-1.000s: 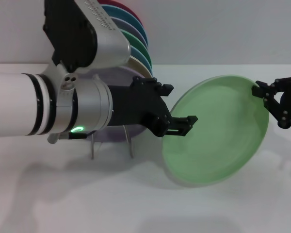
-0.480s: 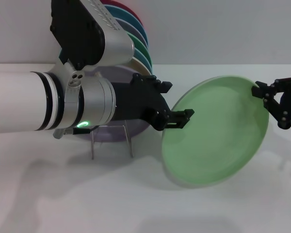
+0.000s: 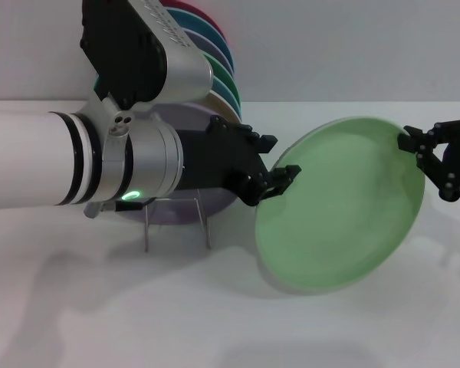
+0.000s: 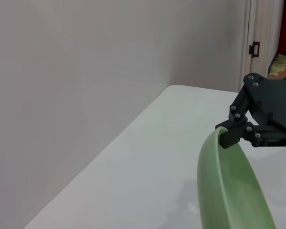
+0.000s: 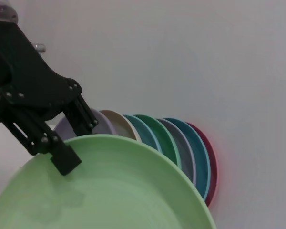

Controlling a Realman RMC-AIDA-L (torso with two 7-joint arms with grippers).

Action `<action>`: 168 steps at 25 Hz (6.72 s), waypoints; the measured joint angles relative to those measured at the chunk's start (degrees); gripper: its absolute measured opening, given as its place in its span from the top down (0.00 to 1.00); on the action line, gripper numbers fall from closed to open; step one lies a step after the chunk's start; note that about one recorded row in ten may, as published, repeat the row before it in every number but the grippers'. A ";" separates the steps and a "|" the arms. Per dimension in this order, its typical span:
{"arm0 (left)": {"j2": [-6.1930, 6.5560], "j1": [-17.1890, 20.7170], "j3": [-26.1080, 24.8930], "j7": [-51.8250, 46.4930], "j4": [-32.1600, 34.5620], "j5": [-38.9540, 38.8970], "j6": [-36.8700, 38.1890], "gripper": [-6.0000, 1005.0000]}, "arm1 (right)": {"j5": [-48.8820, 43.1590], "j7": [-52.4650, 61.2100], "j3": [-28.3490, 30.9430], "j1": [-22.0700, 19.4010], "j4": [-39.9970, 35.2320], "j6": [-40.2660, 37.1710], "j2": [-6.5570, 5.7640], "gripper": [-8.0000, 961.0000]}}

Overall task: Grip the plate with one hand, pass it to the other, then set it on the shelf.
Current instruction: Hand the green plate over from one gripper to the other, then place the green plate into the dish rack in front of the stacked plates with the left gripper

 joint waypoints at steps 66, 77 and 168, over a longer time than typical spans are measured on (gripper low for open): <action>0.06 6.98 8.83 1.22 -12.39 13.11 9.83 0.92 | 10.73 0.72 24.70 -2.97 -11.51 21.18 0.79 0.30; 0.27 11.74 8.16 4.46 -17.99 13.20 15.58 0.92 | 14.21 5.76 36.05 -4.00 -11.96 22.73 0.96 0.30; 0.00 8.34 -25.55 103.47 42.10 -75.34 -15.82 0.92 | 13.49 7.36 34.03 -2.26 -13.18 22.74 0.70 0.30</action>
